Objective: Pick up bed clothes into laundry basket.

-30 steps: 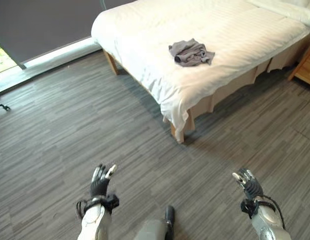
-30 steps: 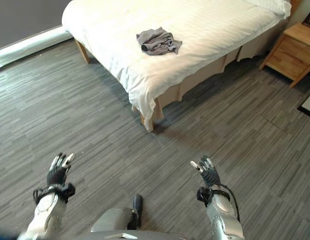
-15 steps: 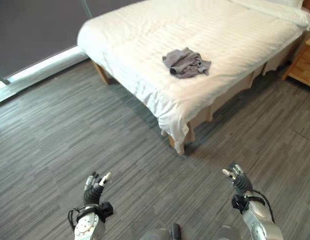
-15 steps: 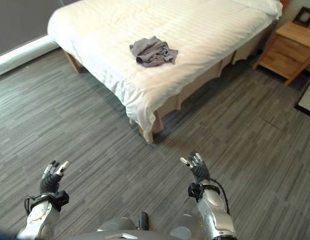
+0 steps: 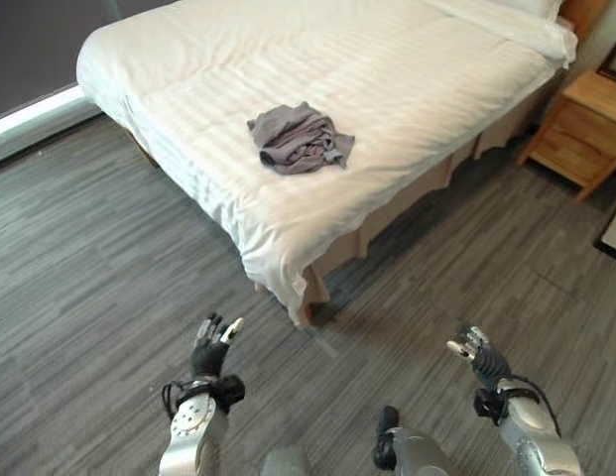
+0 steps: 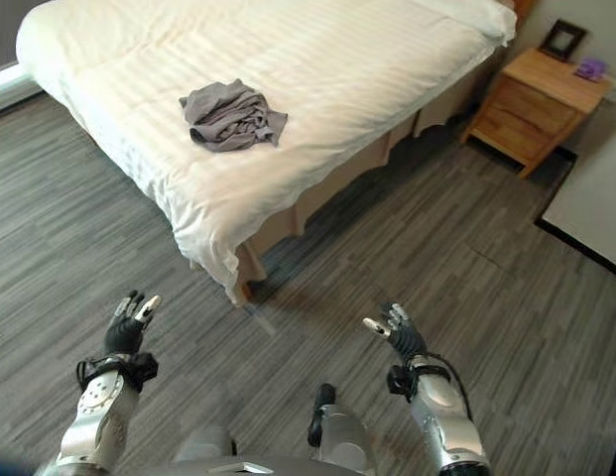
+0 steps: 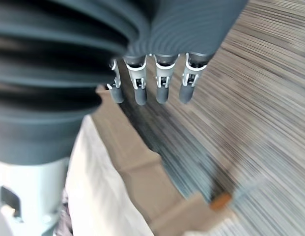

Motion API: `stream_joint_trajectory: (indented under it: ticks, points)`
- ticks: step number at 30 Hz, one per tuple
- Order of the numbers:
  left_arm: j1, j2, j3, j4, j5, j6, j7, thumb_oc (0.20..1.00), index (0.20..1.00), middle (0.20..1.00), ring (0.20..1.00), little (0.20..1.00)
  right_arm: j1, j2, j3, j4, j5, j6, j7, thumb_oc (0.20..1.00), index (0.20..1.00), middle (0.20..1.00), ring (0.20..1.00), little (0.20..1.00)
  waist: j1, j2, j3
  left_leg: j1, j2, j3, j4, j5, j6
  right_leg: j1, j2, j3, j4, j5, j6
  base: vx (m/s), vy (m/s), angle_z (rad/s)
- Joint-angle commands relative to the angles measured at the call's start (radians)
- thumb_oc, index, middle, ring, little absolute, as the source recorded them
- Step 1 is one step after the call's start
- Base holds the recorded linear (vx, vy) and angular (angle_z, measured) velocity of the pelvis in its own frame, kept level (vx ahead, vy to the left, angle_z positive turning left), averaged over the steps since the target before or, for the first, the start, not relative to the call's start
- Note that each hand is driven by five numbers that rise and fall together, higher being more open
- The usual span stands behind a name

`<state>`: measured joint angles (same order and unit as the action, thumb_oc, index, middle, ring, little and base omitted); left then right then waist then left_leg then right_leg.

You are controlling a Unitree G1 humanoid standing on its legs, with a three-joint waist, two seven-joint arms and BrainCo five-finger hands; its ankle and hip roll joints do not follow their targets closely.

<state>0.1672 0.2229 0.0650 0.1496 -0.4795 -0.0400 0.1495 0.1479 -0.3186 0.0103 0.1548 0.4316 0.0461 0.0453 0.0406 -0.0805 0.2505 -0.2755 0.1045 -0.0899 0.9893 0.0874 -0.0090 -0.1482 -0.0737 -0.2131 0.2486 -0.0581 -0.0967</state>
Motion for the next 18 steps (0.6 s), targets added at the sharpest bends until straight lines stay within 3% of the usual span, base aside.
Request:
stream_joint_trajectory:
  ticks: [1,3,4,6,8,9,11,13,14,15,17,18]
  points:
    - [0.003,0.015,0.001,-0.056,-0.054,-0.045,-0.015,1.0,1.0,1.0,1.0,1.0,0.001,-0.055,-0.006,-0.044,0.011,-0.046,0.013,1.0,1.0,1.0,1.0,1.0,0.006,-0.004,0.043,0.029,-0.012,0.042,-0.379,-0.1,-0.021,0.156,-0.075,0.057,-0.136,-0.032,0.118,0.29,-0.135,-0.2]
    - [0.006,0.01,-0.01,-0.056,-0.068,-0.04,-0.023,1.0,1.0,1.0,1.0,1.0,0.008,-0.054,-0.028,-0.049,-0.001,-0.046,0.005,1.0,1.0,1.0,1.0,1.0,0.0,0.007,0.031,0.01,0.059,0.141,-0.548,-0.075,-0.043,0.201,-0.071,0.02,-0.164,-0.05,0.132,0.32,-0.057,-0.12]
    - [0.008,0.009,-0.021,-0.049,-0.065,-0.037,-0.032,1.0,1.0,1.0,1.0,1.0,0.015,-0.05,-0.035,-0.054,0.0,-0.049,0.002,1.0,1.0,1.0,1.0,1.0,-0.002,0.015,0.023,0.022,0.073,0.199,-0.659,-0.058,-0.051,0.22,-0.068,0.004,-0.177,-0.055,0.14,0.33,-0.001,0.06]
    - [0.011,0.013,-0.038,-0.017,-0.038,-0.034,-0.047,1.0,1.0,1.0,1.0,1.0,0.019,-0.047,-0.032,-0.064,-0.018,-0.058,0.002,1.0,1.0,1.0,1.0,1.0,0.011,0.034,0.008,0.048,0.02,0.235,-0.857,0.025,-0.071,0.261,-0.052,-0.008,-0.206,-0.065,0.155,0.36,0.041,0.06]
    - [0.016,0.008,-0.04,-0.003,-0.043,-0.029,-0.05,1.0,1.0,1.0,1.0,1.0,0.003,-0.057,-0.018,-0.072,-0.072,-0.043,0.016,1.0,1.0,1.0,1.0,1.0,0.012,0.038,-0.012,0.096,-0.004,0.199,-0.874,-0.007,-0.066,0.281,-0.062,-0.005,-0.199,-0.074,0.172,0.33,0.118,0.19]
    - [0.016,0.007,-0.04,-0.003,-0.043,-0.029,-0.05,1.0,1.0,1.0,1.0,1.0,0.003,-0.057,-0.018,-0.072,-0.072,-0.043,0.016,1.0,1.0,1.0,1.0,1.0,0.013,0.04,-0.013,0.095,-0.003,0.199,-0.876,-0.004,-0.066,0.279,-0.061,-0.005,-0.201,-0.07,0.172,0.35,0.224,-0.11]
    - [0.027,0.01,-0.042,-0.001,-0.029,-0.024,-0.063,1.0,1.0,1.0,1.0,1.0,-0.015,-0.046,-0.019,-0.086,-0.08,-0.049,0.026,1.0,1.0,1.0,1.0,1.0,0.009,0.043,-0.044,0.155,-0.018,0.226,-0.931,-0.025,-0.044,0.287,-0.094,-0.013,-0.195,-0.059,0.204,0.32,0.302,-0.97]
    - [0.03,0.033,-0.021,-0.011,-0.012,-0.019,-0.05,1.0,1.0,1.0,1.0,1.0,-0.031,-0.018,-0.018,-0.095,-0.1,-0.054,0.015,1.0,1.0,1.0,1.0,1.0,0.016,0.042,-0.041,0.242,-0.052,0.255,-0.993,-0.057,0.005,0.21,-0.188,-0.005,0.03,0.058,0.245,0.21,0.347,0.03]
    - [0.029,0.033,-0.02,-0.011,-0.012,-0.019,-0.05,1.0,1.0,1.0,1.0,1.0,-0.032,-0.018,-0.018,-0.095,-0.1,-0.054,0.015,1.0,1.0,1.0,1.0,1.0,0.019,0.042,-0.044,0.238,-0.052,0.259,-0.995,-0.054,0.006,0.202,-0.188,0.0,0.03,0.062,0.245,0.12,0.346,0.0]
    - [0.028,0.057,-0.001,-0.017,0.006,-0.022,-0.039,1.0,1.0,1.0,1.0,1.0,-0.044,-0.007,-0.004,-0.108,-0.126,-0.058,0.012,1.0,1.0,1.0,1.0,1.0,0.009,0.052,-0.019,0.299,-0.065,0.275,-1.027,-0.068,0.028,0.14,-0.234,0.0,0.198,0.144,0.245,0.11,0.291,-0.09]
    - [0.021,0.069,0.004,-0.017,0.014,-0.023,-0.035,1.0,1.0,1.0,1.0,1.0,-0.047,-0.002,-0.004,-0.114,-0.137,-0.058,0.007,1.0,1.0,1.0,1.0,1.0,0.002,0.058,-0.011,0.31,-0.063,0.263,-1.035,-0.068,0.033,0.091,-0.228,0.027,0.251,0.163,0.238,0.11,0.188,0.62]
    - [0.008,0.09,0.009,-0.011,0.034,-0.024,-0.03,1.0,1.0,1.0,1.0,1.0,-0.044,0.003,-0.007,-0.119,-0.151,-0.064,-0.004,1.0,1.0,1.0,1.0,1.0,-0.019,0.064,0.0,0.321,-0.066,0.238,-1.037,-0.076,0.038,0.053,-0.211,0.085,0.274,0.171,0.237,0.19,0.05,0.79]
